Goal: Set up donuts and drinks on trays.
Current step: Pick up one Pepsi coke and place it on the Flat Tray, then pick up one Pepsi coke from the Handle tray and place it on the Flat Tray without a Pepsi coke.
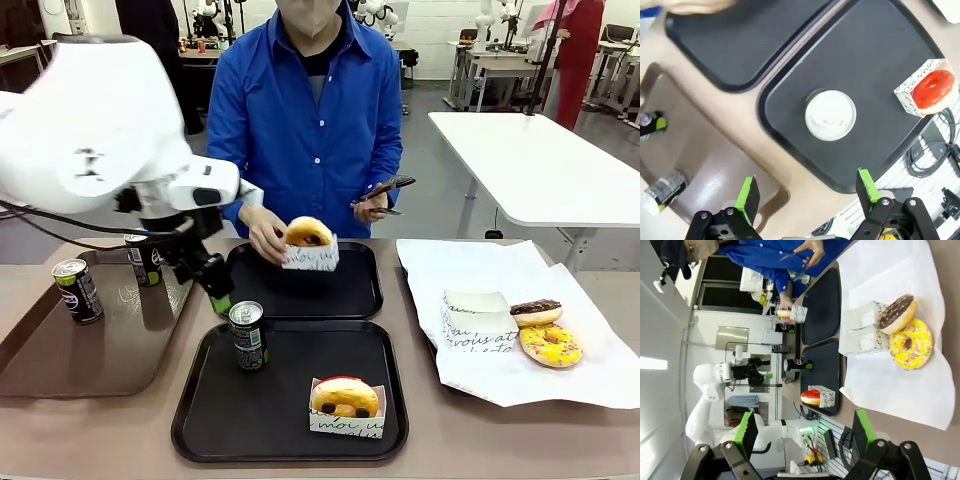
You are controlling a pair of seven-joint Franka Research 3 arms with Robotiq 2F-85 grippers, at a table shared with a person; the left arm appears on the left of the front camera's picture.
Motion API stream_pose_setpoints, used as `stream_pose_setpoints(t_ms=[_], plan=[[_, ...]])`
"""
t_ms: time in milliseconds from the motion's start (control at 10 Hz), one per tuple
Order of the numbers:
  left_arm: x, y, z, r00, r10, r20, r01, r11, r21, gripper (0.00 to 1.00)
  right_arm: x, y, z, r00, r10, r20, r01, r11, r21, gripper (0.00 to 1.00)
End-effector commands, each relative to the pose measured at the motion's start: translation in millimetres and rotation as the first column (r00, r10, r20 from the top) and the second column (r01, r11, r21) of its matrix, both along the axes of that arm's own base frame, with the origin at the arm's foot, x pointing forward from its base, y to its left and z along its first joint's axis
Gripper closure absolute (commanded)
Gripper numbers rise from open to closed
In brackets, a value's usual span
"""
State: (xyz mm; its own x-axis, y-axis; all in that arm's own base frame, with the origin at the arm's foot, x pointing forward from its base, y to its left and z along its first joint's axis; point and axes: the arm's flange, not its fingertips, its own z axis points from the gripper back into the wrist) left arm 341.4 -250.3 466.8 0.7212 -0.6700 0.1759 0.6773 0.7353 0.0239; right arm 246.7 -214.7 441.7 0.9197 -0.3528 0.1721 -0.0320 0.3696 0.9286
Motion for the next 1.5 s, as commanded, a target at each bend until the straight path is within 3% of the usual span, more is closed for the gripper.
stream_pose_setpoints(t_ms=[0, 200, 500, 700, 800, 1400], plan=[[-18, 38, 3, 0.998, 0.042, 0.053, -0.039, 0.997, -0.068, 0.0, 2, 0, 0, 1.0, 0.001, 0.03, -0.002, 1.0, 0.019, 0.0], [-28, 81, 16, 0.988, 0.124, 0.087, -0.114, 0.987, -0.113, 0.0, 2, 0, 0, 1.0, 0.001, 0.03, -0.002, 1.0, 0.019, 0.0], [-27, 143, 32, 0.944, 0.309, 0.114, -0.289, 0.943, -0.168, 0.0, 2, 0, 0, 1.0, 0.001, 0.03, -0.002, 1.0, 0.019, 0.0], [-19, 168, 33, 0.927, 0.37, 0.064, -0.35, 0.914, -0.207, 0.0, 2, 0, 0, 1.0, 0.001, 0.03, -0.002, 1.0, 0.019, 0.0], [-13, 146, 51, 0.947, 0.305, 0.102, -0.283, 0.941, -0.183, 0.0, 2, 0, 0, 1.0, 0.001, 0.03, -0.002, 1.0, 0.019, 0.0], [-13, 146, 51, 0.947, 0.305, 0.102, -0.283, 0.941, -0.183, 0.0, 2, 0, 0, 1.0, 0.001, 0.03, -0.002, 1.0, 0.019, 0.0]])
